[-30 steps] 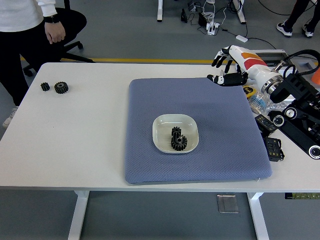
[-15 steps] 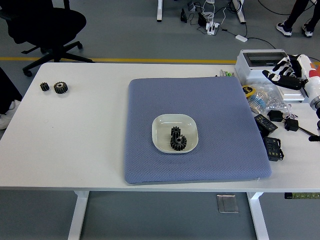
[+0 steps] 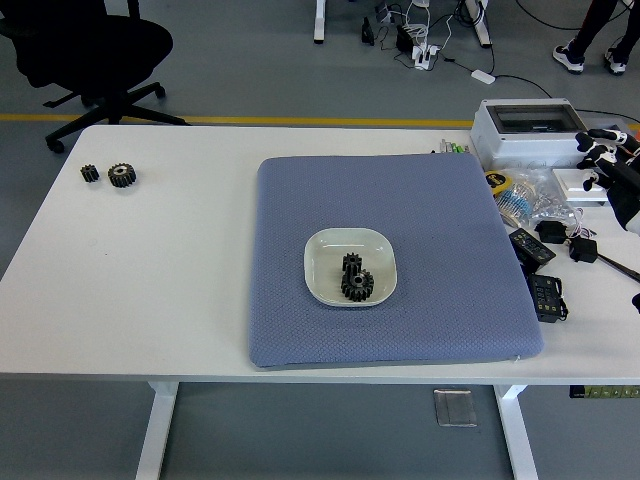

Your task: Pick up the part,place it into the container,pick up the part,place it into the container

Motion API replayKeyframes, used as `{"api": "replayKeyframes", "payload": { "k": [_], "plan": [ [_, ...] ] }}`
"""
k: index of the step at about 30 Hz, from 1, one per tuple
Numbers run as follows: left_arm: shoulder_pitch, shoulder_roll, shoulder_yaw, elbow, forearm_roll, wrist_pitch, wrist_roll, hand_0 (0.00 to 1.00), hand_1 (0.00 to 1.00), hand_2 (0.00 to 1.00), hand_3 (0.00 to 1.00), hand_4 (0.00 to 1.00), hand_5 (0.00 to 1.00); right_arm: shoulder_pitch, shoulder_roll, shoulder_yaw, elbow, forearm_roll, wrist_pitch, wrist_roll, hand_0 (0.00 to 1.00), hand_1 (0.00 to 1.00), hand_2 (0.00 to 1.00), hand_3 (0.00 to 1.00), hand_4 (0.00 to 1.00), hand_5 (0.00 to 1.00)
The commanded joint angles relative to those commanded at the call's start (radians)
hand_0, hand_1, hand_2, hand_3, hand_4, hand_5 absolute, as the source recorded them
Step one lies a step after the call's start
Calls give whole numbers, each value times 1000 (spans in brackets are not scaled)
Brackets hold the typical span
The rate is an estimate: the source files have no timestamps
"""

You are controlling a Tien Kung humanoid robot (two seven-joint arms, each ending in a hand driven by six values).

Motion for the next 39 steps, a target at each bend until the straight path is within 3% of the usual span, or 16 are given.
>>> {"api": "replayKeyframes", "payload": {
  "k": [2, 5, 6, 11, 12, 21, 39],
  "plan": [
    [4, 0, -2, 0, 3, 0, 1, 767, 780, 805, 590, 686, 645, -22, 14, 26, 9, 49, 18, 6, 562, 630, 726, 587, 998, 675],
    [8, 0, -6, 0, 15, 0, 5, 767, 780, 805, 590, 686, 645, -45, 29, 47, 15, 9, 41, 8, 562, 630, 726, 587, 998, 675],
    [9, 0, -2, 0, 16, 0, 8, 765, 779, 805, 589, 684, 646, -51, 31, 49, 16, -6, 48, 8, 742, 725, 786, 699, 998, 758],
    [7, 0, 17, 0, 26, 3, 25, 765, 779, 805, 589, 684, 646, -75, 40, 52, 23, -47, 66, 11, 742, 725, 786, 699, 998, 758],
    [7, 0, 18, 0, 26, 4, 25, 764, 777, 803, 586, 680, 646, -77, 42, 52, 21, -50, 66, 12, 789, 754, 805, 764, 998, 782],
    [9, 0, 22, 0, 22, 4, 24, 763, 772, 800, 584, 674, 643, -71, 68, 89, -8, -157, 70, 7, 804, 761, 809, 783, 998, 816],
    [-6, 0, 30, 0, 15, -1, 23, 761, 770, 799, 586, 672, 641, -58, 62, 125, -22, -168, 66, 0, 809, 759, 805, 761, 998, 823]
  ]
}}
